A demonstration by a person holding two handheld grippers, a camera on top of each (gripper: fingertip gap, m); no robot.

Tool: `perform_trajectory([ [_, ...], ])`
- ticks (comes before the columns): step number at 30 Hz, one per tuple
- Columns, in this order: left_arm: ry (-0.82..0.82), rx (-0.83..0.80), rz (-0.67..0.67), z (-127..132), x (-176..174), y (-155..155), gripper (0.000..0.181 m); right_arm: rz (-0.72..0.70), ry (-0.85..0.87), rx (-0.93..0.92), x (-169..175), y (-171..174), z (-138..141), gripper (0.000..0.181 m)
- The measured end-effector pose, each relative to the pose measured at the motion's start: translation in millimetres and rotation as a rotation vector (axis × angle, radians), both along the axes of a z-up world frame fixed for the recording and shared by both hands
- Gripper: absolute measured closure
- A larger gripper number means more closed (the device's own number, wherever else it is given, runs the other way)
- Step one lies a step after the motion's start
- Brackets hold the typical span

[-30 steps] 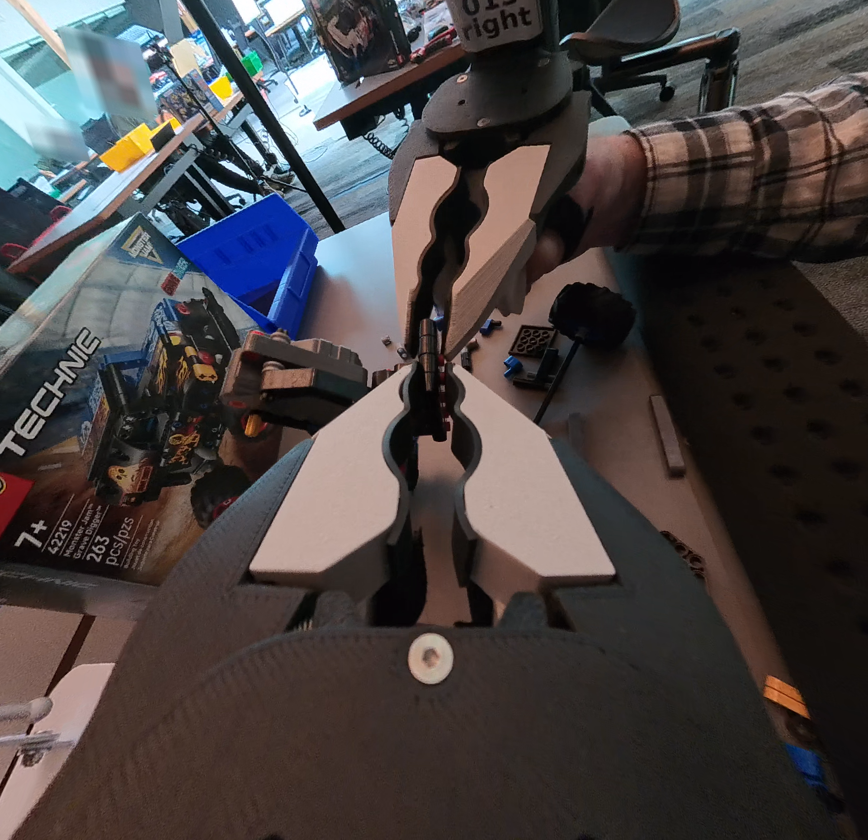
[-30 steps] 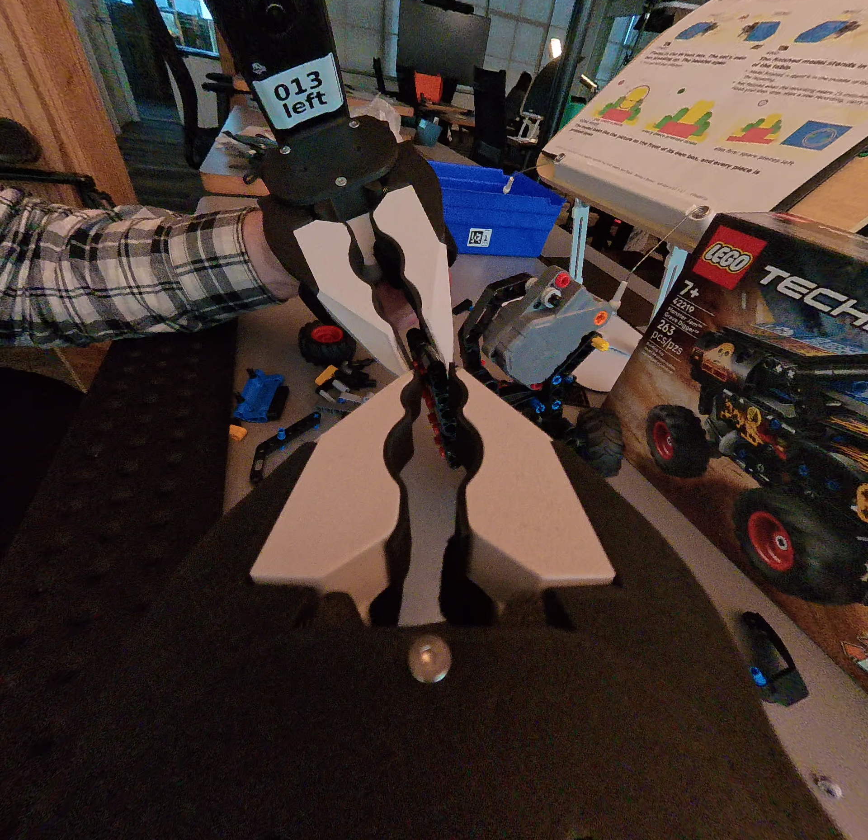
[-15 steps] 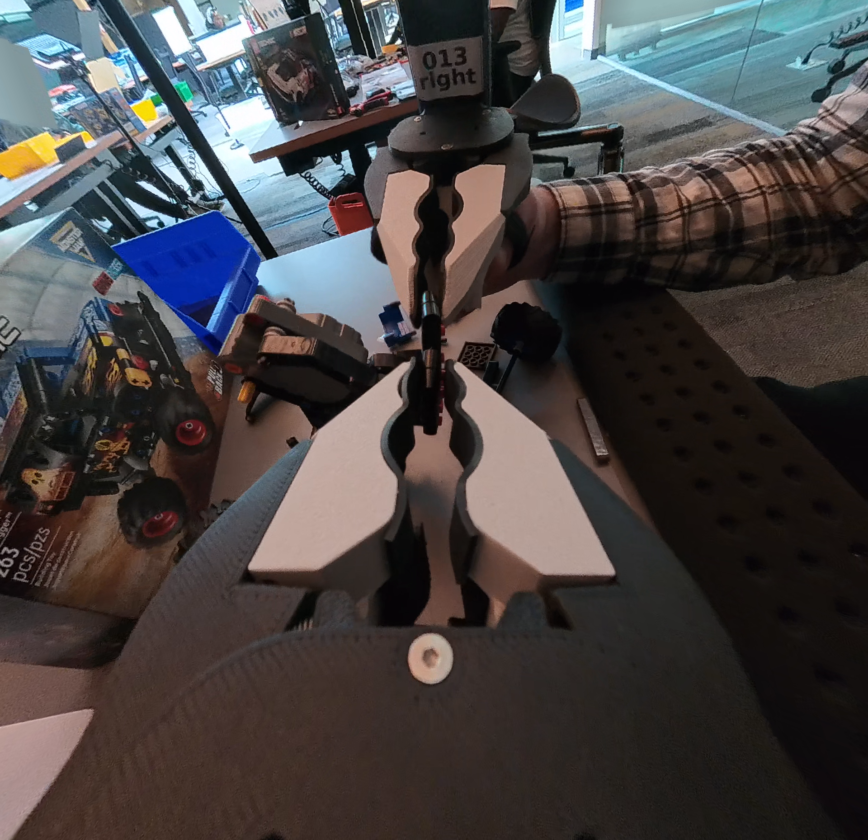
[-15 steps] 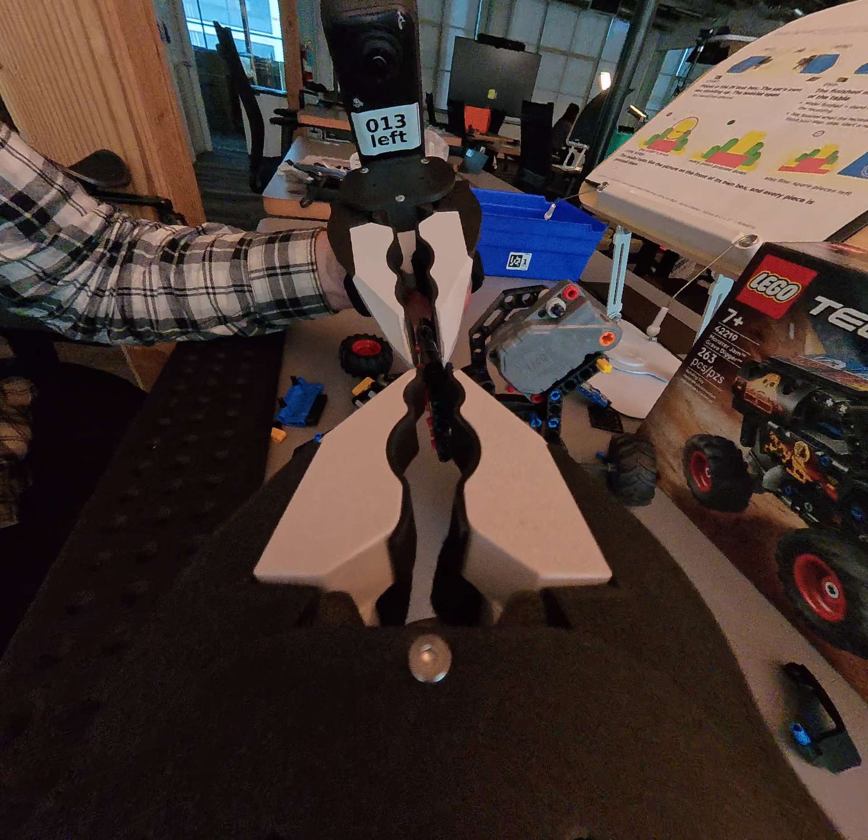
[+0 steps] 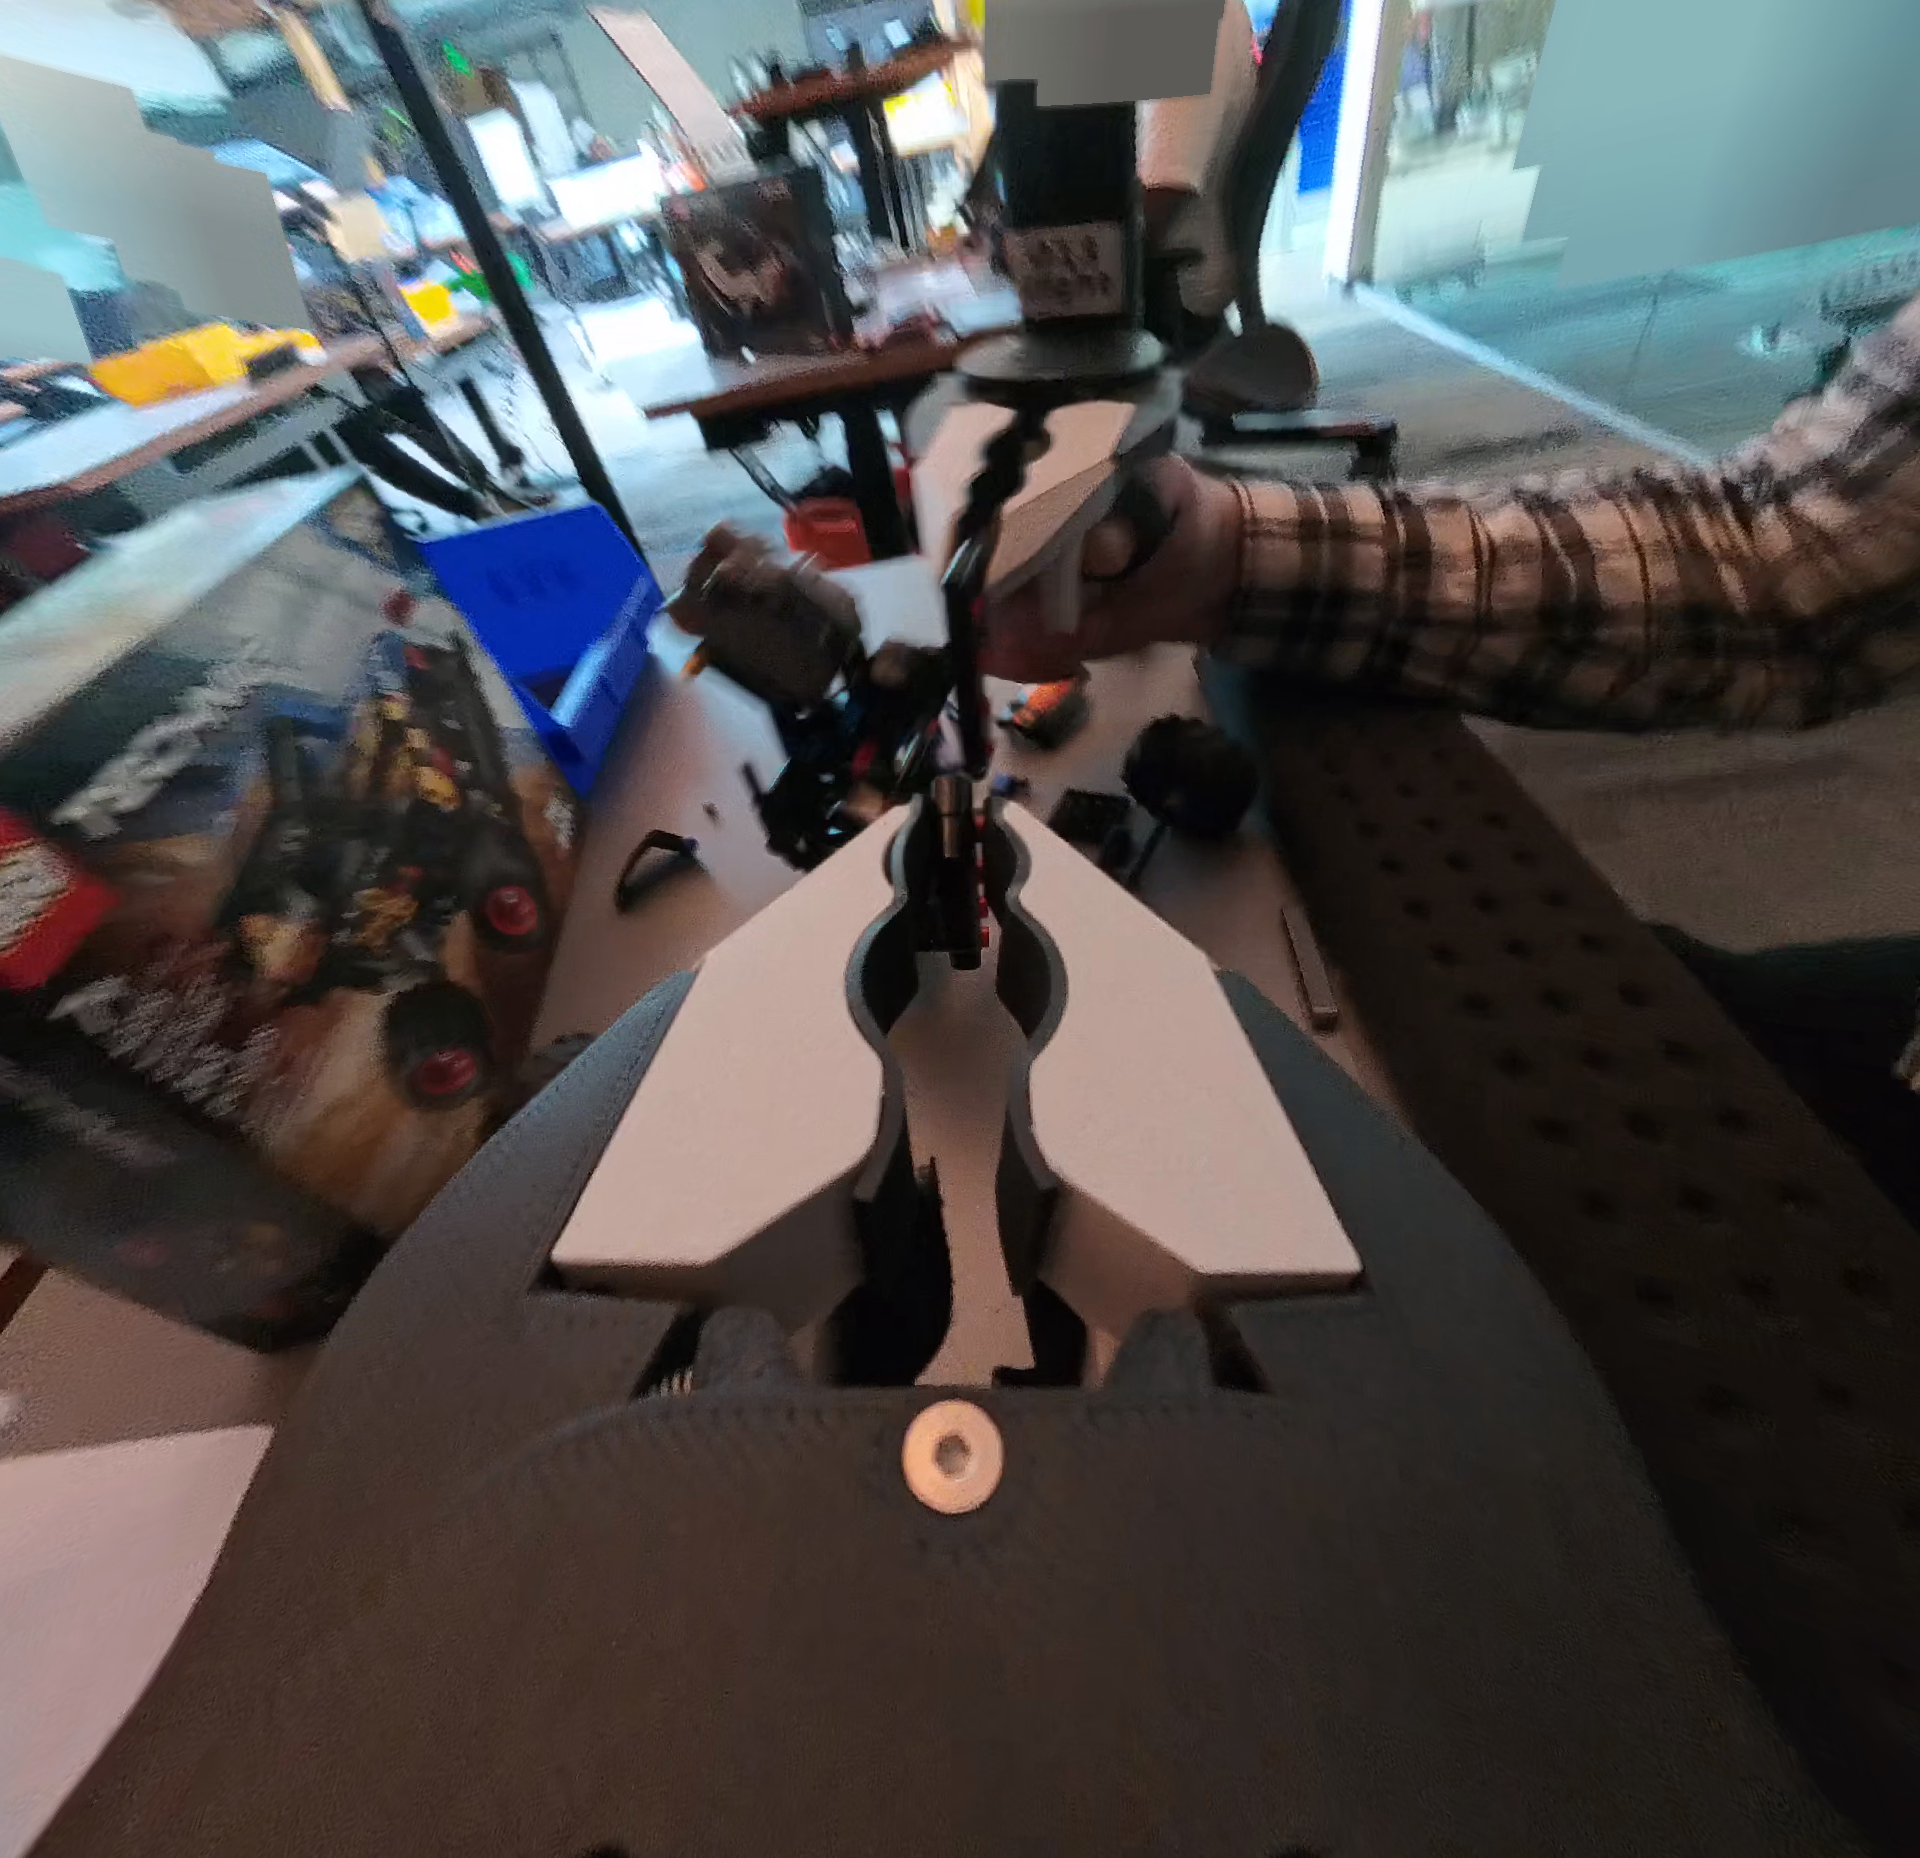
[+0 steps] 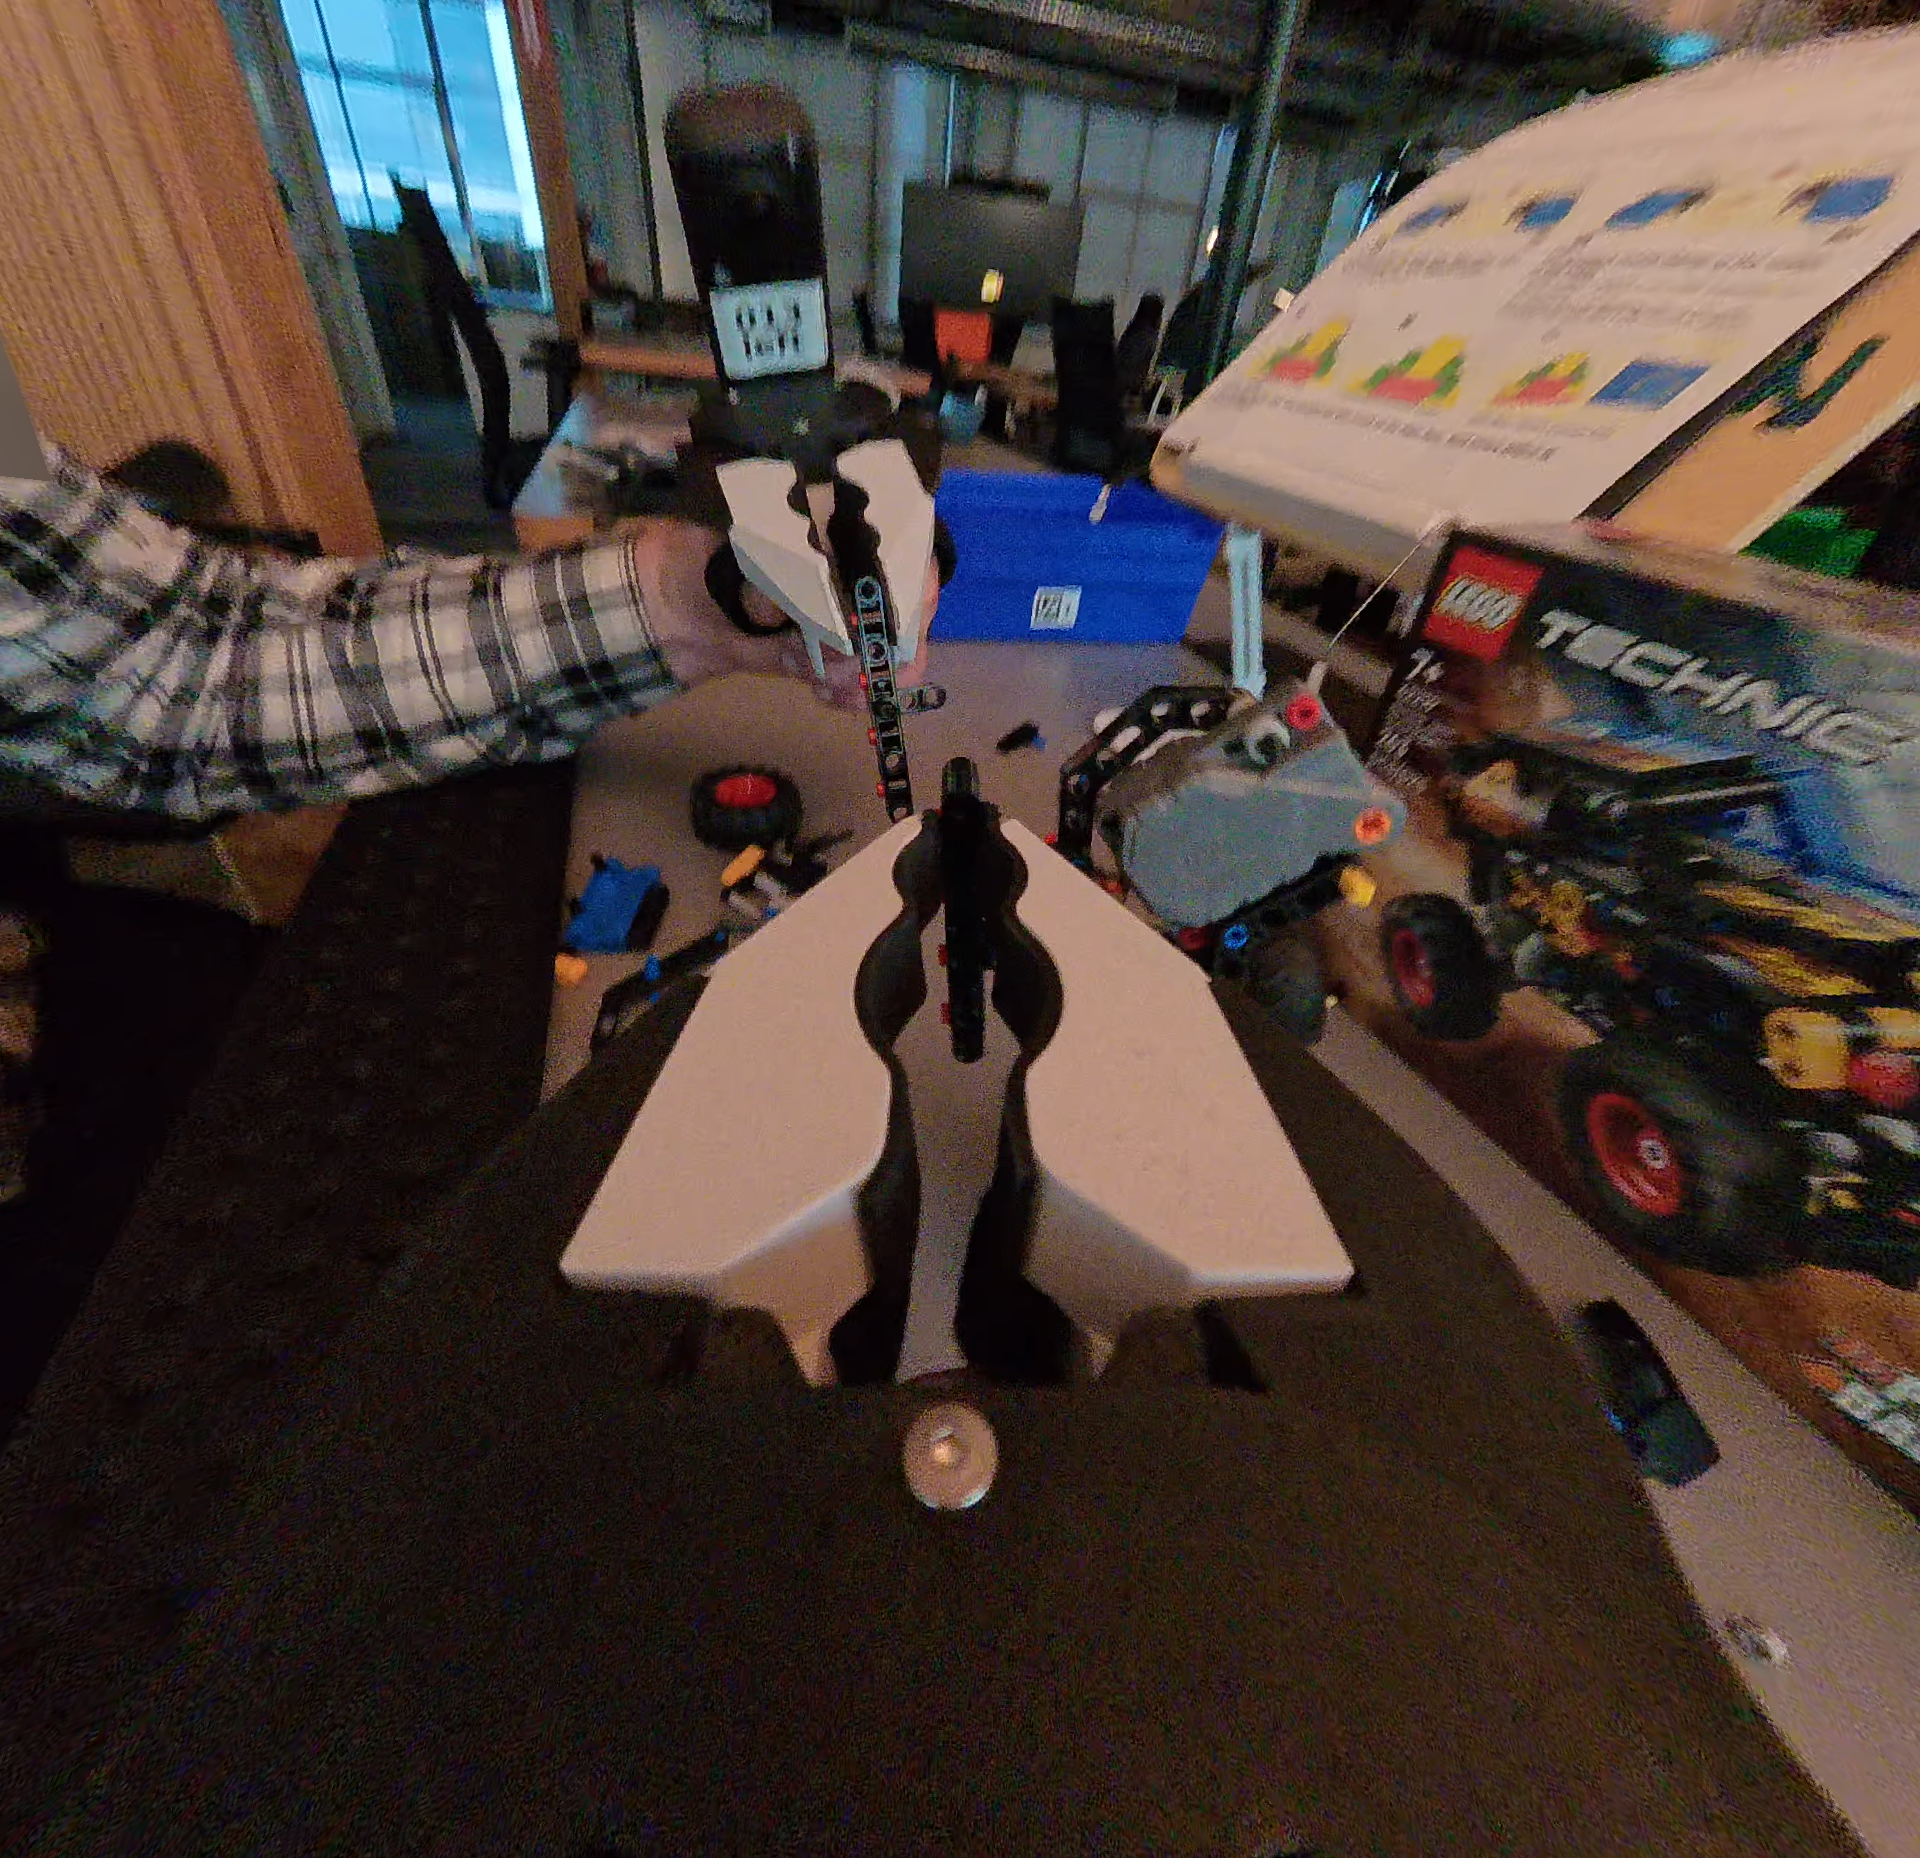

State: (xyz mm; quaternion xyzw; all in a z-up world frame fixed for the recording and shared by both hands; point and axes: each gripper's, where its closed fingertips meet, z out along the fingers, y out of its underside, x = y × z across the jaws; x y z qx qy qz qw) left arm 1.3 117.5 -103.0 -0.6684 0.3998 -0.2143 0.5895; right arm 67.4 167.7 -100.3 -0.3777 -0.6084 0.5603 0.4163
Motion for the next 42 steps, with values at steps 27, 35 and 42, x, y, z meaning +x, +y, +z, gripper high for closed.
perform_trajectory([
  [27, 0.314, 0.127, 0.103, -37, 57, 37, 0.171, 0.088, -0.079, 0.023, -21, -31, -22, 0.177],
  [35, 0.202, 0.053, 0.018, -34, 58, 23, 0.175, 0.114, -0.064, 0.059, -19, -39, -20, 0.177],
  [42, 0.014, 0.051, 0.0, -7, 39, 12, 0.175, 0.123, -0.009, -0.004, -5, -31, -9, 0.177],
])
